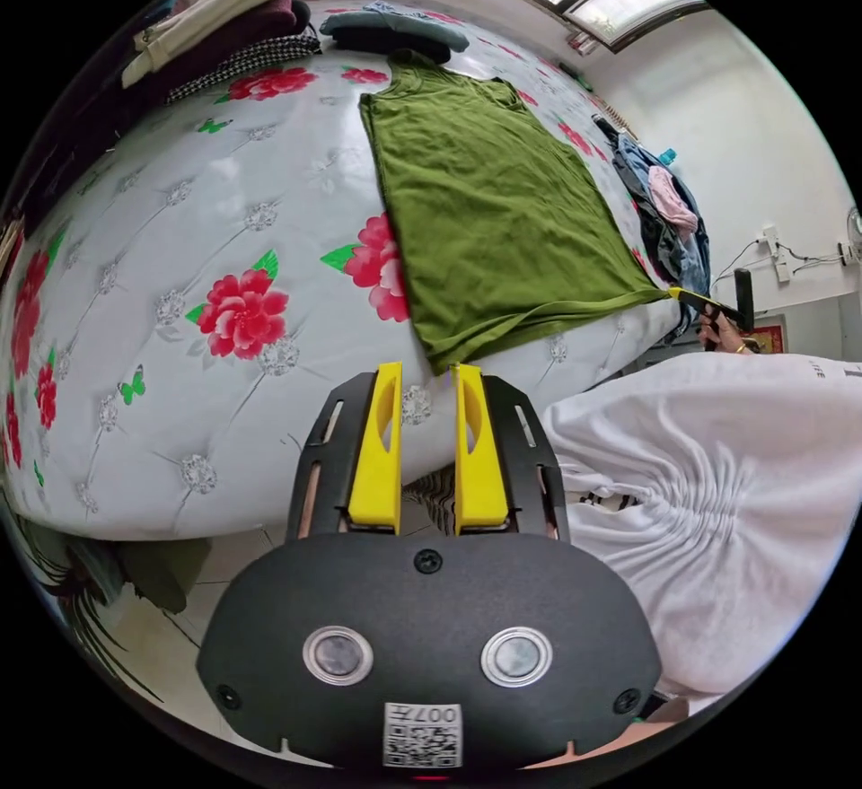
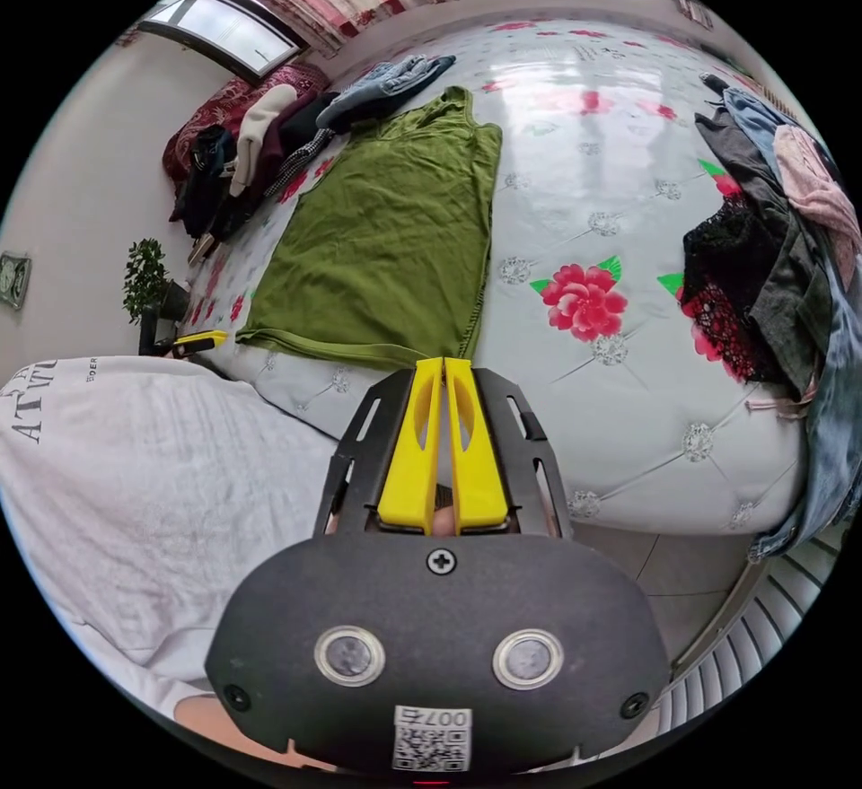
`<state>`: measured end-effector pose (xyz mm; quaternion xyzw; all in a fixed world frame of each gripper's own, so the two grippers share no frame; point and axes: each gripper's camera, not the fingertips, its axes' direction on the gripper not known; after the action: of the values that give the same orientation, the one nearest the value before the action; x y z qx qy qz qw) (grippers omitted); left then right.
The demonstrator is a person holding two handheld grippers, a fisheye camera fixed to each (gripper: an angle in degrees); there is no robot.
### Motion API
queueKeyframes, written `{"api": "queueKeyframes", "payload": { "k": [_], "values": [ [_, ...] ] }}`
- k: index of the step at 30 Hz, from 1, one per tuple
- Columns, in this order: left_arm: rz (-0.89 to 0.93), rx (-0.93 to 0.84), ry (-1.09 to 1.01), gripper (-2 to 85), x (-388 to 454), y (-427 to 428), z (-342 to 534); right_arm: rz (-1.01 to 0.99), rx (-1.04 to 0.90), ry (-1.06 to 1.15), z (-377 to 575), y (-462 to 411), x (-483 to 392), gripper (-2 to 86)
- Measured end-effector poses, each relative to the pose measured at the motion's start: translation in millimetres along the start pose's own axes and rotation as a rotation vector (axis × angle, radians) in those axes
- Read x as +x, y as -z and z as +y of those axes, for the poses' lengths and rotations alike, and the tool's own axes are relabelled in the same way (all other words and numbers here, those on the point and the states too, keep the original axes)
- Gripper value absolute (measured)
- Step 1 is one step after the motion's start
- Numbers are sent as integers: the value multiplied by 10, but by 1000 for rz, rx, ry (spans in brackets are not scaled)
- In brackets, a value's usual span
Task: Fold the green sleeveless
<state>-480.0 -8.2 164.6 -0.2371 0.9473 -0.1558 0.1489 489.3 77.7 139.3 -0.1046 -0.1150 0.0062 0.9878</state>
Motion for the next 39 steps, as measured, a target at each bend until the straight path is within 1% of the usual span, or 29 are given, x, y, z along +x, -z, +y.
{"api": "queueKeyframes", "payload": {
  "k": [3, 4, 5, 7, 8, 9, 12, 14, 17, 20, 22, 26, 30, 34, 39],
  "values": [
    [-25, -49, -9, 97, 34, -192, -216, -6, -6, -4, -79, 2, 34, -3],
    [-61, -78, 0, 91, 44, -270, -293, -3, -8, -2, -95, 2, 35, -3],
    [-121, -69, 1, 78, 68, -270, -355, 2, -11, 3, -125, 3, 37, -3],
    [-170, -95, -1, 64, 93, -311, -448, 1, -22, 9, -173, -4, 48, -3],
    [-215, -107, -21, 26, 108, -318, -495, 0, -23, 10, -204, -4, 61, -3],
    [-204, -112, -38, 7, 111, -323, -517, -2, -21, 10, -237, 3, 79, -3],
    [-112, -122, 6, -5, -23, -293, -640, -22, 1, -5, -331, 72, 135, -3],
    [-32, -27, 43, -8, -152, -81, -710, -32, 39, -1, -383, 170, 144, -3],
    [47, 66, 50, -9, -291, 227, -747, -61, 97, 10, -446, 351, 150, -3],
    [60, 134, 26, -10, -372, 484, -670, -88, 134, 37, -423, 516, 126, -3],
    [57, 126, 41, -10, -441, 519, -581, -96, 118, 38, -378, 549, 120, -3],
    [142, 152, 75, -10, -524, 561, -343, -126, 91, 33, -249, 610, 93, -3],
    [175, 139, 73, -10, -556, 592, -314, -192, 86, -3, -247, 679, 110, -3],
    [185, 126, 56, -10, -674, 651, -586, -234, 116, -26, -422, 738, 136, -3],
    [233, 141, 51, -9, -932, 750, -1272, -259, 152, -53, -1058, 797, 164, -2]
  ]
}}
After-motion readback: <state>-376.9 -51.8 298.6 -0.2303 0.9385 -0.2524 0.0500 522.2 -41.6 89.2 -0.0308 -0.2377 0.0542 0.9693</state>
